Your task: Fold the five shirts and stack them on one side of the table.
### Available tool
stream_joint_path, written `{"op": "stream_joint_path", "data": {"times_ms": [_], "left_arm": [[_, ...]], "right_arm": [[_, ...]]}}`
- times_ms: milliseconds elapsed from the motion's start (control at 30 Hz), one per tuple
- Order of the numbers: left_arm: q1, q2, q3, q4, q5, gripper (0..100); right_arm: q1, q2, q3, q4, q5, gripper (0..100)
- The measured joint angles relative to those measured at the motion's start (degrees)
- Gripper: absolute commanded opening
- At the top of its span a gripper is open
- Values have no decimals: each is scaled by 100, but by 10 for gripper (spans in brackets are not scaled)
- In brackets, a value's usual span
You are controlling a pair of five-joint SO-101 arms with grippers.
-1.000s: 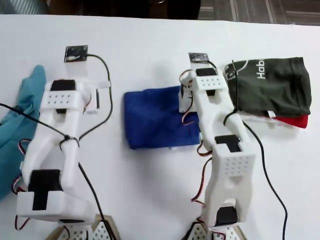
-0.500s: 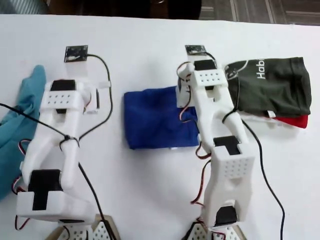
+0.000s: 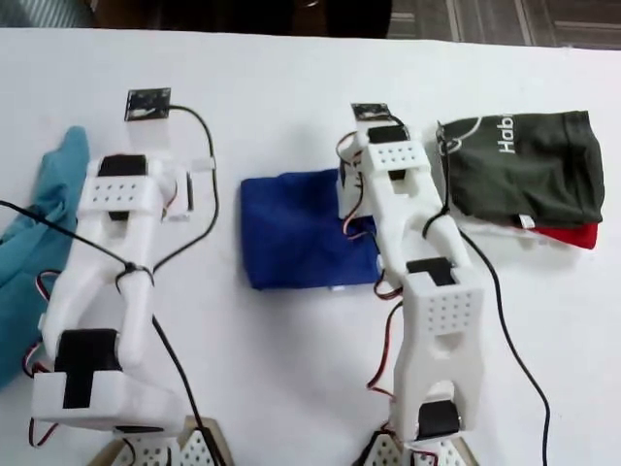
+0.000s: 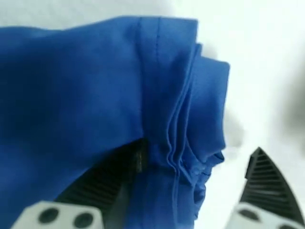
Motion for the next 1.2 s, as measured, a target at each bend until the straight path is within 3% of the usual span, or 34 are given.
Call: {"op": "stream_joint_path", "data": {"times_ms": [233,433,767,933,1200], "left_arm": [[0,0,0,-18,0,27],[0,0,0,-35,0,27],[0,0,0,-88,0,27],[0,0,0,-88,0,27],[0,0,0,-88,0,27]], "right_arm": [[0,211,-97,0,97,313],[-26,378,-334,246,809,149],[-26,1354,-1987,1468,1108,176],[-26,1864,-2743,1855,1116,9],[-18,2084,-3182,1978,1134,21]]}}
